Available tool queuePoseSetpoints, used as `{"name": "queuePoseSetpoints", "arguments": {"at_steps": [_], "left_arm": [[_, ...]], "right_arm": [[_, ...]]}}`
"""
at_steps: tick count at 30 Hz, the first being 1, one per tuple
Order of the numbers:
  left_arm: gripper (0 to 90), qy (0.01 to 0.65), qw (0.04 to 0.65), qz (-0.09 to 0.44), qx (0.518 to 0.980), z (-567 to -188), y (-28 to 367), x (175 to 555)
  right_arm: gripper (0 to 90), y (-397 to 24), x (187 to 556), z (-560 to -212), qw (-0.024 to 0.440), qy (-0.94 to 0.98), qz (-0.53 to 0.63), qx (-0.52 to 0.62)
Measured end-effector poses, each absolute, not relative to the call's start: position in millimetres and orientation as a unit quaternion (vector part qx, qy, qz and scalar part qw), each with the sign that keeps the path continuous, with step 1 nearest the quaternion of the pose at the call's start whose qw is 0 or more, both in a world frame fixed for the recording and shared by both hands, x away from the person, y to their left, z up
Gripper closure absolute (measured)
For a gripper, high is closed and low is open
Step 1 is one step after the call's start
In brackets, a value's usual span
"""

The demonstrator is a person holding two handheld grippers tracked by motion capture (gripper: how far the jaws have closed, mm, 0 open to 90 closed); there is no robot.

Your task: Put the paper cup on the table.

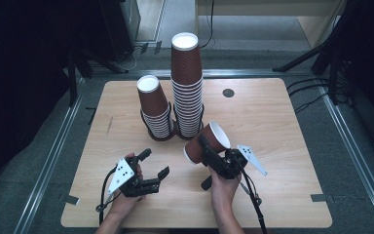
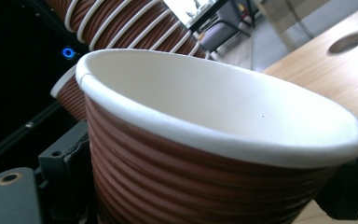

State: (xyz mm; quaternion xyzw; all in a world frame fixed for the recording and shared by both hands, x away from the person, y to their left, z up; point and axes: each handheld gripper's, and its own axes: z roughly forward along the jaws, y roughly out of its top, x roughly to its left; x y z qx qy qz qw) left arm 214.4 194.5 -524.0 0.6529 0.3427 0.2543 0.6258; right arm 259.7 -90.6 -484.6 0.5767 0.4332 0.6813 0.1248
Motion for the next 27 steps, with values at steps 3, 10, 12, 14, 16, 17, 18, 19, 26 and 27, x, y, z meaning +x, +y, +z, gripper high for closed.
{"name": "queuePoseSetpoints", "arguments": {"at_steps": [3,10,12,14,16,17,18,19,26,27], "left_arm": [[12.0,0.347,0.622,0.257,0.654,-525,196,215],[12.0,0.359,0.614,0.269,0.649,-528,200,215],[12.0,0.362,0.612,0.271,0.649,-528,202,215],[12.0,0.366,0.610,0.273,0.648,-529,204,215],[12.0,0.368,0.609,0.275,0.647,-530,206,215],[12.0,0.370,0.608,0.275,0.647,-530,208,215],[12.0,0.372,0.608,0.276,0.645,-530,209,215],[12.0,0.373,0.606,0.278,0.645,-531,211,216],[12.1,0.394,0.598,0.284,0.637,-537,223,217],[12.1,0.396,0.596,0.286,0.637,-538,225,217]], "right_arm": [[10.8,-97,261,-483,0.139,0.436,0.680,0.573],[10.5,-107,263,-481,0.190,0.450,0.673,0.555],[10.5,-110,264,-481,0.213,0.459,0.664,0.551],[10.5,-113,265,-481,0.229,0.464,0.660,0.545],[10.5,-114,266,-482,0.235,0.466,0.657,0.544],[10.4,-116,266,-482,0.241,0.468,0.654,0.544],[10.4,-117,267,-482,0.252,0.471,0.651,0.539],[10.4,-119,268,-482,0.268,0.473,0.644,0.538],[10.4,-130,275,-485,0.326,0.483,0.627,0.517],[10.4,-131,276,-485,0.333,0.483,0.626,0.513]]}}
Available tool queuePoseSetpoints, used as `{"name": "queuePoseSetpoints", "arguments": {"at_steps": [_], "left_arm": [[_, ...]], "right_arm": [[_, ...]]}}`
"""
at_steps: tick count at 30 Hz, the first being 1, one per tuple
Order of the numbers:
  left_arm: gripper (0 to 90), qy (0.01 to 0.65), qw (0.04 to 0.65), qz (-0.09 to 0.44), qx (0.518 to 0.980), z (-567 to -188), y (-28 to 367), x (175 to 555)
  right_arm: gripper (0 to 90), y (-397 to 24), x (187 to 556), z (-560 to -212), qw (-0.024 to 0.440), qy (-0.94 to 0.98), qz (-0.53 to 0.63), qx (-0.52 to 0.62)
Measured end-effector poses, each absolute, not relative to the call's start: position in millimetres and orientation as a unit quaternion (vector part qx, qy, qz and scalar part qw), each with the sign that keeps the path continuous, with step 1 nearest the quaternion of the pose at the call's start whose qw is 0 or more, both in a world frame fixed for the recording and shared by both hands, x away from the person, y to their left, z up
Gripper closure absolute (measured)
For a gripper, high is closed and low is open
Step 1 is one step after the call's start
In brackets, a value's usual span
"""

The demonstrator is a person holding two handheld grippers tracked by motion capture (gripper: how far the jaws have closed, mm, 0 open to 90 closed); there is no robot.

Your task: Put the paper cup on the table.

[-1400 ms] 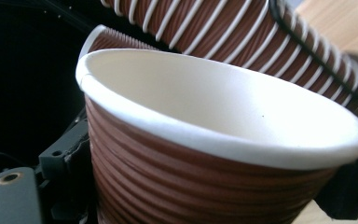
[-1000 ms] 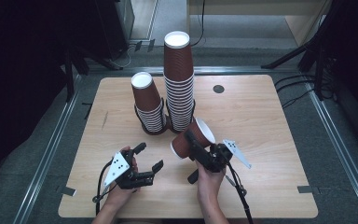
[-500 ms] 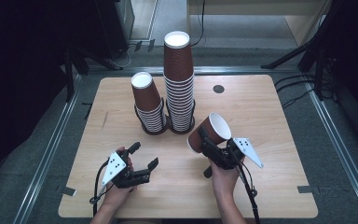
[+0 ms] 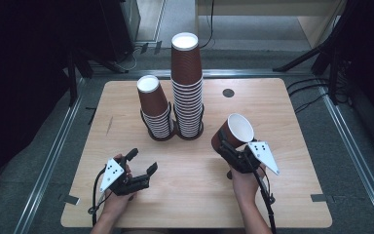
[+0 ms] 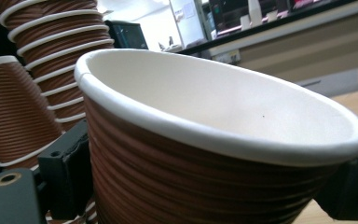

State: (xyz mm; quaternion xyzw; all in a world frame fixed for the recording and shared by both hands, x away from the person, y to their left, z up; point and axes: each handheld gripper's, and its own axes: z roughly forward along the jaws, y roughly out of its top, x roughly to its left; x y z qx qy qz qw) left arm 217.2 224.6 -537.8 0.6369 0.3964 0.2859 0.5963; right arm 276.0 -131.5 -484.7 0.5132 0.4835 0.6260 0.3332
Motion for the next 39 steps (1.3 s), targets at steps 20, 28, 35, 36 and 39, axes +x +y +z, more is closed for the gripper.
{"name": "queuePoseSetpoints", "arguments": {"at_steps": [20,28,35,36,39], "left_arm": [[11.3,0.415,0.580,0.301,0.633,-542,246,216],[11.1,0.428,0.576,0.309,0.624,-541,259,216],[10.8,0.428,0.565,0.320,0.629,-541,262,214],[10.8,0.428,0.565,0.320,0.629,-541,262,214],[10.7,0.428,0.562,0.320,0.632,-543,262,214]], "right_arm": [[10.3,-164,302,-500,0.448,0.502,0.564,0.479],[10.2,-181,312,-509,0.459,0.510,0.541,0.486],[10.1,-191,316,-516,0.466,0.517,0.523,0.492],[10.1,-191,316,-516,0.466,0.517,0.523,0.492],[10.1,-195,319,-520,0.468,0.520,0.514,0.498]]}}
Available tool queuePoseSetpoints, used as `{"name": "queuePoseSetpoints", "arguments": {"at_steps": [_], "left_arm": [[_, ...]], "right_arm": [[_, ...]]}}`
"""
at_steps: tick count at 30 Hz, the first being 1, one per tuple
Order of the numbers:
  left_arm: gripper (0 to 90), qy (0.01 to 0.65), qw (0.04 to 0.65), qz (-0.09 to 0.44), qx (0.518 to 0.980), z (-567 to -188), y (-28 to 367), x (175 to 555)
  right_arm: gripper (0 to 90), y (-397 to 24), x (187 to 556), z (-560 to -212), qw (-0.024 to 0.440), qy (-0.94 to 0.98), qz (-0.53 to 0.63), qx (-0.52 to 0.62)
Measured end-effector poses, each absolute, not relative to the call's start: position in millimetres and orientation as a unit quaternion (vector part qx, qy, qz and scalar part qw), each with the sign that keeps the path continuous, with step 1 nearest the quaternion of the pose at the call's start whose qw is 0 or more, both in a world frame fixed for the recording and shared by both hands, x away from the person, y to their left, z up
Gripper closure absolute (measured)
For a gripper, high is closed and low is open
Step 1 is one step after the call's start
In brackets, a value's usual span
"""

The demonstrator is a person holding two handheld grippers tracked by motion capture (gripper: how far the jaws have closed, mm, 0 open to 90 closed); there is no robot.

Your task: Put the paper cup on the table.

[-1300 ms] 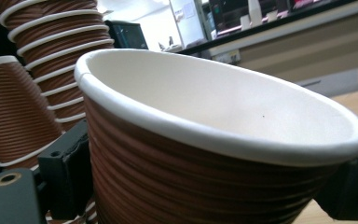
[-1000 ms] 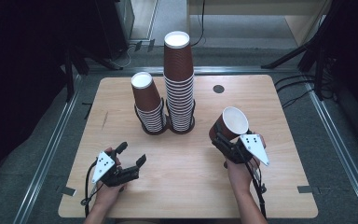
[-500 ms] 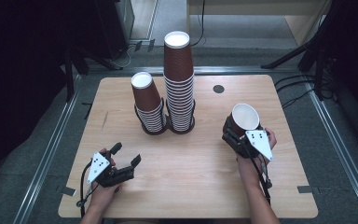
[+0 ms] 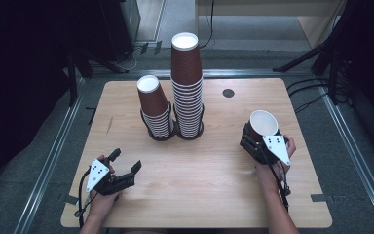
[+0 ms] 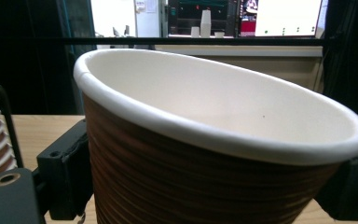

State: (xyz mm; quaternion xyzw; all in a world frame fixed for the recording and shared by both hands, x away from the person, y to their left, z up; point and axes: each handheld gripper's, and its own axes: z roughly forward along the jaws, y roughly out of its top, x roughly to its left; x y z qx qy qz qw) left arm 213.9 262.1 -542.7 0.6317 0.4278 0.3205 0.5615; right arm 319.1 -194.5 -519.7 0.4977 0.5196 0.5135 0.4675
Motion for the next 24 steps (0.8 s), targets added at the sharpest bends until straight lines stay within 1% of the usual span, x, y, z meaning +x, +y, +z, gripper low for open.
{"name": "queuePoseSetpoints", "arguments": {"at_steps": [13,24], "left_arm": [[10.8,0.432,0.564,0.315,0.630,-544,263,214],[11.0,0.432,0.563,0.313,0.632,-544,264,214]], "right_arm": [[10.1,-207,332,-536,0.465,0.555,0.453,0.520],[9.8,-206,334,-540,0.464,0.562,0.442,0.523]]}}
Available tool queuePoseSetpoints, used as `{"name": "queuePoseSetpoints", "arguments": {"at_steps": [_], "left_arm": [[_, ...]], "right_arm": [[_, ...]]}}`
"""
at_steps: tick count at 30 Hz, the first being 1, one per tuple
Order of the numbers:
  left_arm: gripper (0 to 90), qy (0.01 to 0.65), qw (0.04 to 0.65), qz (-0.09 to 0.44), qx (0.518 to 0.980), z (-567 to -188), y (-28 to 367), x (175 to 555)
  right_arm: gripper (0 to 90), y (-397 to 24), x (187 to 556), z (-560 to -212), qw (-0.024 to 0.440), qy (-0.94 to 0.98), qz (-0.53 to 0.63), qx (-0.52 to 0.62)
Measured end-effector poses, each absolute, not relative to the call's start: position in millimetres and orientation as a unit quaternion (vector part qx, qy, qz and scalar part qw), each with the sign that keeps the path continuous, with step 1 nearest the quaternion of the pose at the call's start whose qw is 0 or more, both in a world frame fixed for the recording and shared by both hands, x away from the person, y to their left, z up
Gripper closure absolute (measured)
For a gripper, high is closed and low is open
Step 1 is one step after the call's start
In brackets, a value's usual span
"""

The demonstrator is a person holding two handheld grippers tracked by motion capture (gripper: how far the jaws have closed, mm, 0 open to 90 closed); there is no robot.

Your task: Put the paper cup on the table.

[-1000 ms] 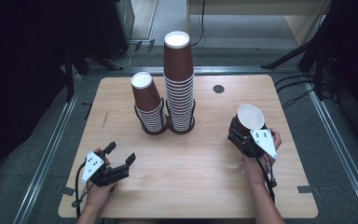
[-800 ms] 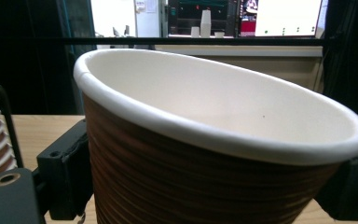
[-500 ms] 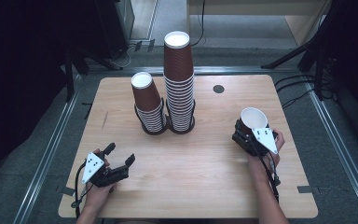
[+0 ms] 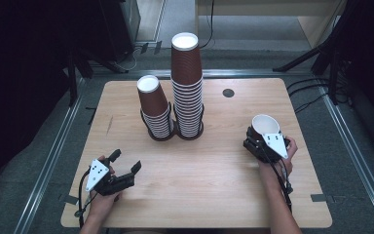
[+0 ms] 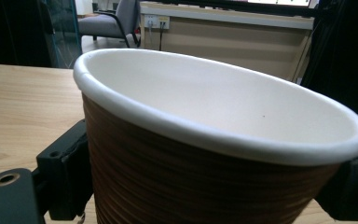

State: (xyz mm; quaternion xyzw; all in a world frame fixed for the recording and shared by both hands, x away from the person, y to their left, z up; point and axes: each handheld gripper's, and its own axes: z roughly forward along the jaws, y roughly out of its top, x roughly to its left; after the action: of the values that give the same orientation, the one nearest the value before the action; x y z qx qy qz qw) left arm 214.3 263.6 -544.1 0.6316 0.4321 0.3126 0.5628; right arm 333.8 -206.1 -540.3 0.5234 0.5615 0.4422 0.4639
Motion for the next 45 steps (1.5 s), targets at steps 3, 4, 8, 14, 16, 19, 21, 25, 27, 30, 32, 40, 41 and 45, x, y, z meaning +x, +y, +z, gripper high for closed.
{"name": "queuePoseSetpoints", "arguments": {"at_steps": [3,4,8,14,16,19,21,25,27,30,32,40,41,45], "left_arm": [[11.1,0.436,0.567,0.309,0.627,-544,265,214],[11.1,0.436,0.568,0.308,0.627,-544,265,214],[11.6,0.436,0.567,0.308,0.627,-544,265,214],[12.2,0.435,0.568,0.308,0.627,-544,265,214],[12.0,0.435,0.568,0.308,0.627,-544,265,214],[11.6,0.434,0.568,0.308,0.628,-544,265,214],[11.5,0.434,0.568,0.308,0.628,-544,265,214],[11.5,0.435,0.568,0.307,0.627,-544,265,214],[11.5,0.435,0.568,0.307,0.628,-544,265,214],[11.5,0.434,0.567,0.308,0.629,-544,265,214],[11.5,0.434,0.567,0.308,0.628,-544,265,214],[11.5,0.435,0.567,0.307,0.628,-544,265,214],[11.5,0.435,0.567,0.307,0.628,-544,265,214],[11.5,0.435,0.567,0.307,0.628,-544,265,214]], "right_arm": [[9.6,-206,335,-540,0.457,0.566,0.438,0.528],[9.5,-206,335,-540,0.456,0.566,0.438,0.528],[9.1,-207,335,-540,0.454,0.566,0.439,0.531],[2.5,-208,334,-539,0.443,0.576,0.439,0.528],[0.0,-209,334,-539,0.434,0.585,0.443,0.523],[0.0,-209,331,-539,0.441,0.586,0.442,0.516],[0.0,-211,330,-539,0.441,0.581,0.445,0.519],[0.0,-216,327,-537,0.434,0.586,0.452,0.514],[0.0,-218,324,-536,0.434,0.585,0.453,0.514],[0.0,-220,320,-535,0.428,0.583,0.466,0.510],[0.0,-220,318,-534,0.421,0.584,0.474,0.507],[0.0,-222,308,-529,0.426,0.576,0.484,0.502],[0.0,-222,307,-528,0.424,0.575,0.486,0.503],[0.0,-221,300,-525,0.427,0.577,0.491,0.494]]}}
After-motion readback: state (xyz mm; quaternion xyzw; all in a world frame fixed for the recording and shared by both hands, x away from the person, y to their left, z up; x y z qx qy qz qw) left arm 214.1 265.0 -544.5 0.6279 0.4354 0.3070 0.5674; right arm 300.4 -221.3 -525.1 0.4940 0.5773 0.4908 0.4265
